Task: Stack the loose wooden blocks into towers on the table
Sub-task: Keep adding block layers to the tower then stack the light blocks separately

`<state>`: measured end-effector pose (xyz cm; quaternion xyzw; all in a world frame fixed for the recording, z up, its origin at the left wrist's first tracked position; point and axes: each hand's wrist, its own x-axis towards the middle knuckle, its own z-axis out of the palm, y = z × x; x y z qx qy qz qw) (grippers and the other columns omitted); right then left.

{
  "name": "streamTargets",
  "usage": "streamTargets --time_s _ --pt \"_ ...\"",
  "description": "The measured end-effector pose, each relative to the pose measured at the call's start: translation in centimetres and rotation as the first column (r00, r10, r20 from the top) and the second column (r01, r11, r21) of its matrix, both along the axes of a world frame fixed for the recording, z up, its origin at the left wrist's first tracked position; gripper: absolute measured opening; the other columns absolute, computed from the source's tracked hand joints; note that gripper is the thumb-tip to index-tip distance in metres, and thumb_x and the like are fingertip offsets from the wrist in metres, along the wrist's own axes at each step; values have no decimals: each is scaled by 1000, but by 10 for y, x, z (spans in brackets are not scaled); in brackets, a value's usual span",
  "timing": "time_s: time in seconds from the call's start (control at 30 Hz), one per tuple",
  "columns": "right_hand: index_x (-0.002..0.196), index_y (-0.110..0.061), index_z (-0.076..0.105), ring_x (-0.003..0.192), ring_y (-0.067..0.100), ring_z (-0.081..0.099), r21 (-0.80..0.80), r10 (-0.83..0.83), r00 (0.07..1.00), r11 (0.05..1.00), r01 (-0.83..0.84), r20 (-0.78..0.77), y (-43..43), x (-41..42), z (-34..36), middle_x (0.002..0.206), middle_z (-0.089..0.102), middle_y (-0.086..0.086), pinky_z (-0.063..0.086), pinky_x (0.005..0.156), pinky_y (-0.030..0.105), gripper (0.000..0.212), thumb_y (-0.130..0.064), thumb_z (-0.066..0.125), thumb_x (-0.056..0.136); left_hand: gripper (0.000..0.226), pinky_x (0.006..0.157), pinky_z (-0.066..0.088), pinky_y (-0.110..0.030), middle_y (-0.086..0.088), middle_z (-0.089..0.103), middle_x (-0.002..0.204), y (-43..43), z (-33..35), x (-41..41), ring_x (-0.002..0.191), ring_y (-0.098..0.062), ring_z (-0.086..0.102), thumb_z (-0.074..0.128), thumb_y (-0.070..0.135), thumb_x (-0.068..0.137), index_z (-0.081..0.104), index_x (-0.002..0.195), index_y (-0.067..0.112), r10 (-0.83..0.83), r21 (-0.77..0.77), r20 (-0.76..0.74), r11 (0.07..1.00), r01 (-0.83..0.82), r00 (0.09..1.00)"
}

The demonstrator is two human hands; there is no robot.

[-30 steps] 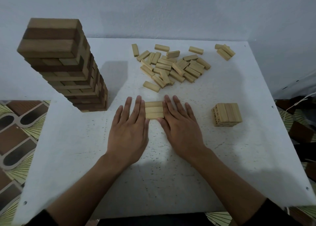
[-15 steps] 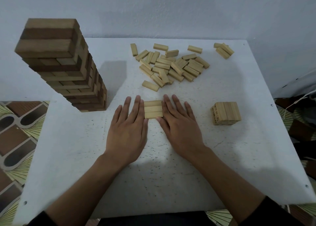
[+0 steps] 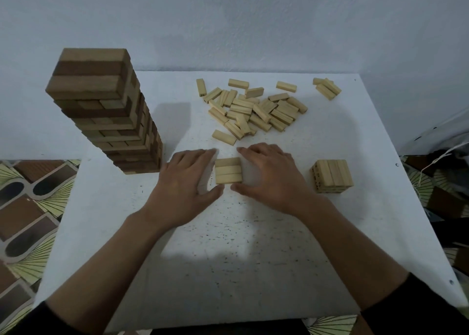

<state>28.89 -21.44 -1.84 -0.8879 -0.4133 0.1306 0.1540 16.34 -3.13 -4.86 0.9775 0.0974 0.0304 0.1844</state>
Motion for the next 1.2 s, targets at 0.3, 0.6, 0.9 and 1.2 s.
streamTargets --time_s 0.3,0.6,0.9,1.2 --pt "138 -34 52 126 21 36 -53 39 999 998 -39 -6 7 12 -2 133 42 -2 34 102 45 64 -62 68 83 74 98 40 -51 0 45 144 4 5 5 131 -25 38 37 68 79 51 141 31 -17 13 -64 1000 18 998" --pt "137 -24 51 124 22 38 -140 183 979 976 -169 89 10 12 3 132 44 -2 38 99 46 60 -59 61 90 68 86 47 -49 -2 51 127 3 9 9 113 -26 47 40 62 81 55 132 20 -107 78 -78 991 113 991" --pt "143 -21 47 135 16 32 31 157 984 987 -160 85 -16 19 32 142 41 -6 33 107 41 64 -56 60 91 66 75 36 -15 3 48 125 0 36 17 105 -8 42 48 60 87 51 137 17 -203 -37 111 977 208 973" --pt "126 -30 60 120 4 42 243 41 985 970 1 -168 -96 60 51 121 50 -22 40 97 27 52 -46 78 80 63 89 44 -41 6 53 119 -62 58 69 108 -15 49 55 63 80 60 127 22 -241 -66 219 963 261 945"
